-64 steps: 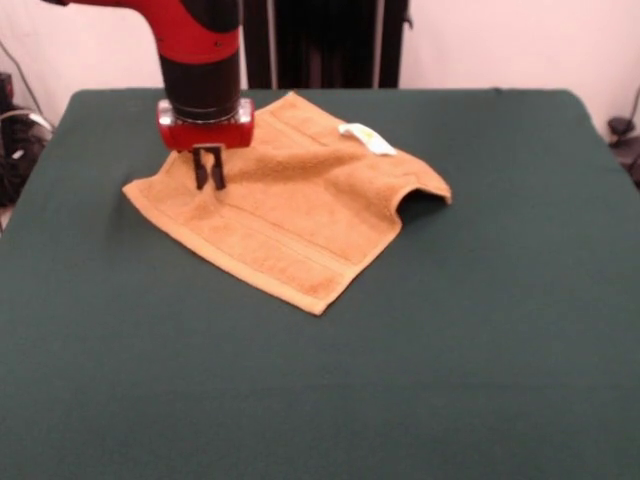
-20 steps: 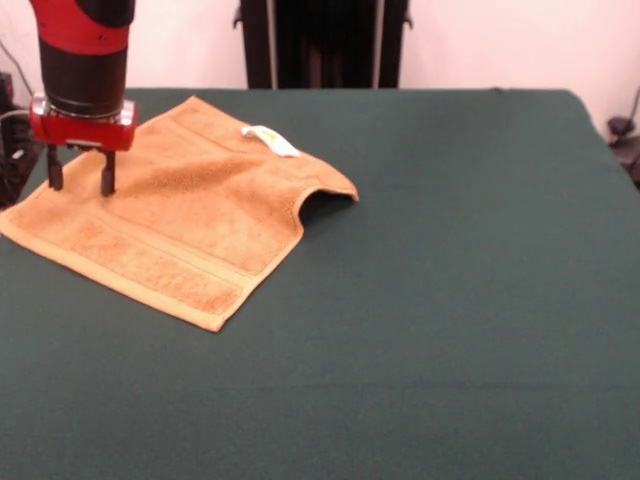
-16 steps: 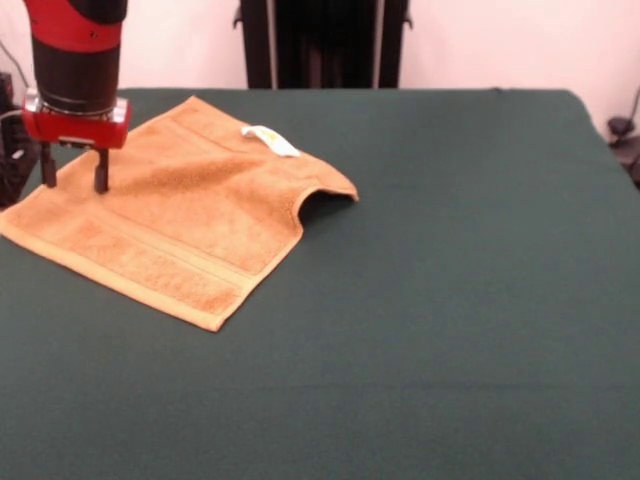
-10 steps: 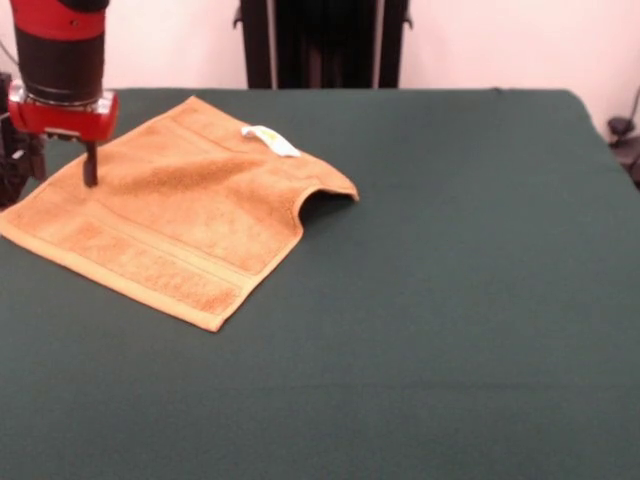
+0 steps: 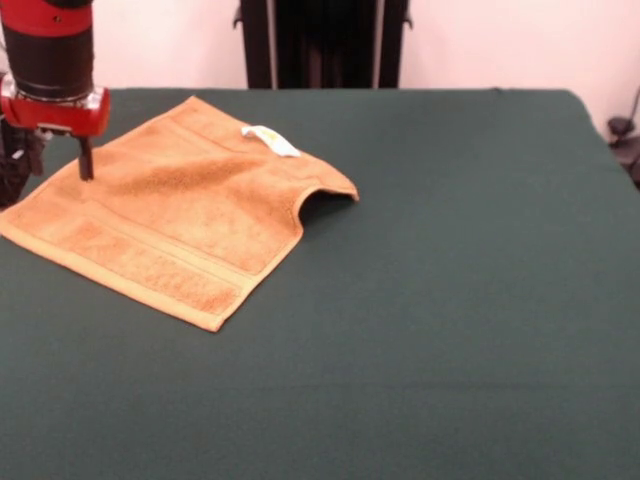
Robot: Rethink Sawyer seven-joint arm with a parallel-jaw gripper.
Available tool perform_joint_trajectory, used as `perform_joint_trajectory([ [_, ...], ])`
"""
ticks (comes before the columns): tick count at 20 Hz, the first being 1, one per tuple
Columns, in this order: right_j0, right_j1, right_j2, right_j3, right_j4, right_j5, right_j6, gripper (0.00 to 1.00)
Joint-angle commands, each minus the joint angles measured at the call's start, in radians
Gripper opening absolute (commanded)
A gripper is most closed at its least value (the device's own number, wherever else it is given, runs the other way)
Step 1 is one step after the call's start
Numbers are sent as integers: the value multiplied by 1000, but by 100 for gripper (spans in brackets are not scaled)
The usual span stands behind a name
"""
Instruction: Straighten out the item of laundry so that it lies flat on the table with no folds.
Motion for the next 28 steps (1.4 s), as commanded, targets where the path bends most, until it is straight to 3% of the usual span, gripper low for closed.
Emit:
perform_joint_trajectory([
  [1,11,90,151,61,25,107,-143,100],
  [13,-16,46,222,91,65,221,-176,100],
  [18,-15,90,213,68,22,182,-167,100],
  [28,-11,55,226,101,39,186,-151,100],
])
